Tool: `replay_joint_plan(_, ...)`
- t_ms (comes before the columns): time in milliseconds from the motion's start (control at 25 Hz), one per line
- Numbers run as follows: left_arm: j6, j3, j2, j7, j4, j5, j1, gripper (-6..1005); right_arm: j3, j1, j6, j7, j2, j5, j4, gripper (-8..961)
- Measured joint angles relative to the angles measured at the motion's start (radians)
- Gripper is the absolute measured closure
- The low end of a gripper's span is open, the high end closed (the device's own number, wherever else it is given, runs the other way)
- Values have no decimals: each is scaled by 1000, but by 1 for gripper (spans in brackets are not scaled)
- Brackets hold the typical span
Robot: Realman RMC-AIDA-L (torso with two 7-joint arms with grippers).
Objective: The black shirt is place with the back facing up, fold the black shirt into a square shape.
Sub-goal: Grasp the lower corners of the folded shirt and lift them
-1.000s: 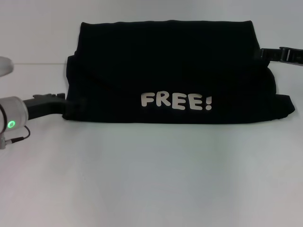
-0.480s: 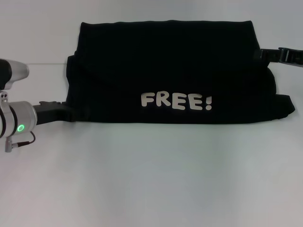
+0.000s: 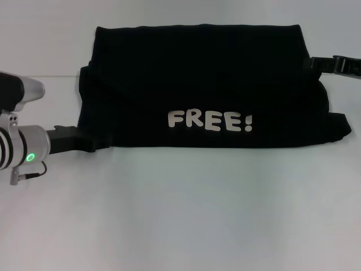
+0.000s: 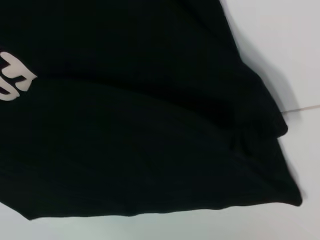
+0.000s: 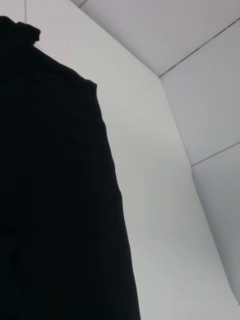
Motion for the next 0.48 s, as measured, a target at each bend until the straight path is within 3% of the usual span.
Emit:
replay_joint_plan(240, -8, 2, 0, -4, 4, 1, -1, 410, 1, 0, 6, 0, 0, 0, 0, 288)
replay_joint_plan(480, -36, 0, 3, -16, 0, 24, -4, 659, 1, 0, 6, 0, 0, 0, 0, 288)
